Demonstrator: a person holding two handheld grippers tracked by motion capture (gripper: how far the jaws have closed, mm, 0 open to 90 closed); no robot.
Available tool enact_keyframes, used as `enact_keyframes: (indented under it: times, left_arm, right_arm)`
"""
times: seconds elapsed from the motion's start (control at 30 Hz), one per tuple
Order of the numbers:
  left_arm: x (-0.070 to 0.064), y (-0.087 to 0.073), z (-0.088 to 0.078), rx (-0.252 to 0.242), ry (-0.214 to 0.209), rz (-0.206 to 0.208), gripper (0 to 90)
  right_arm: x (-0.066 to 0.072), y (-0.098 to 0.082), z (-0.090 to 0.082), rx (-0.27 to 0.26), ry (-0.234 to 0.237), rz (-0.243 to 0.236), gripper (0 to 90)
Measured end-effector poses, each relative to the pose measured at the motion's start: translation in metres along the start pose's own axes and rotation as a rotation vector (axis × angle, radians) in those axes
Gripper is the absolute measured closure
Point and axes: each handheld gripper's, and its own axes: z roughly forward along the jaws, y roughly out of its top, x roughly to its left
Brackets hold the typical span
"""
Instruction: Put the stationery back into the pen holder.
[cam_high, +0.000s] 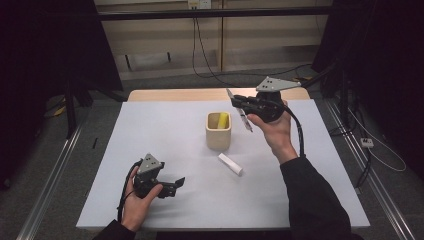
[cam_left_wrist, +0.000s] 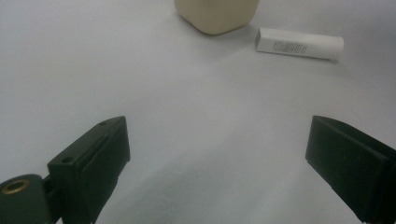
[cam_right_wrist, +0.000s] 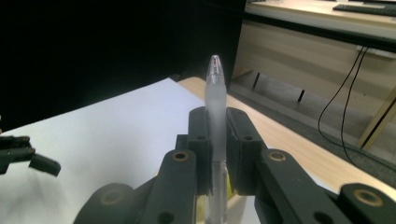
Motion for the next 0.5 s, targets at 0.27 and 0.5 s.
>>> enact_keyframes:
  times: [0.27,0.5]
  left_arm:
    - [0.000,0.000,0.000,-0.001,-0.002,-0.001,6.3]
    - [0.000,0.000,0.001,0.002,-0.004,0.002,6.3]
  right_arm:
    - [0.005,0.014,0.011,-0.078,0.016,-0.009,81.9]
    - [0.009,0.021,0.026,-0.076,0.014,-0.009,81.9]
